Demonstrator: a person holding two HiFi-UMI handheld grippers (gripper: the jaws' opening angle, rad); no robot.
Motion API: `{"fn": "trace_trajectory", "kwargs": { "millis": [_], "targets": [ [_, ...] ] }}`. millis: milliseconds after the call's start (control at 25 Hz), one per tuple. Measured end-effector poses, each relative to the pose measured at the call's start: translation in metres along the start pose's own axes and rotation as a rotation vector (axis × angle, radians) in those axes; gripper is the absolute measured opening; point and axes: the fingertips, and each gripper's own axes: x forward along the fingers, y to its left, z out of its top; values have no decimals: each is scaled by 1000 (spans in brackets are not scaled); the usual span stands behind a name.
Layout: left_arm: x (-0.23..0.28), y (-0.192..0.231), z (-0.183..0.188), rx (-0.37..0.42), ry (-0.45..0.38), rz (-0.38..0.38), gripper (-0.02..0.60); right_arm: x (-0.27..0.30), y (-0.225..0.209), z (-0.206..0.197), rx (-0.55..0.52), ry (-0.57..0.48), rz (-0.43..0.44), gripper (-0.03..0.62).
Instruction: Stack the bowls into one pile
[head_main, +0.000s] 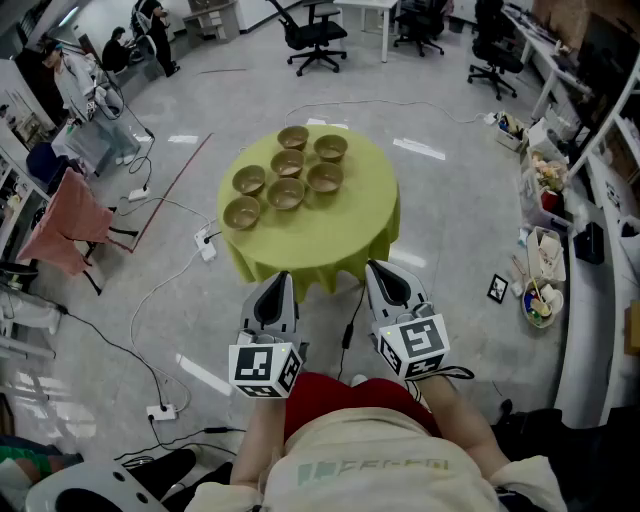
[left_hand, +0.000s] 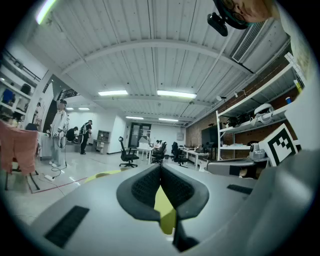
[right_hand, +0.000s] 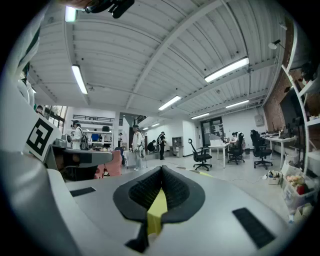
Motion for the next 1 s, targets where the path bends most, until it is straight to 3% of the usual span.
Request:
{"fn": "trace_trajectory", "kwargs": {
  "millis": [640, 1000],
  "targets": [
    [-3, -14, -9, -40, 15, 30, 23, -9, -8, -4, 25, 6, 15, 37],
    [-14, -28, -9, 41, 22, 101, 23, -16, -11, 0, 45, 7, 41, 37]
  ]
}}
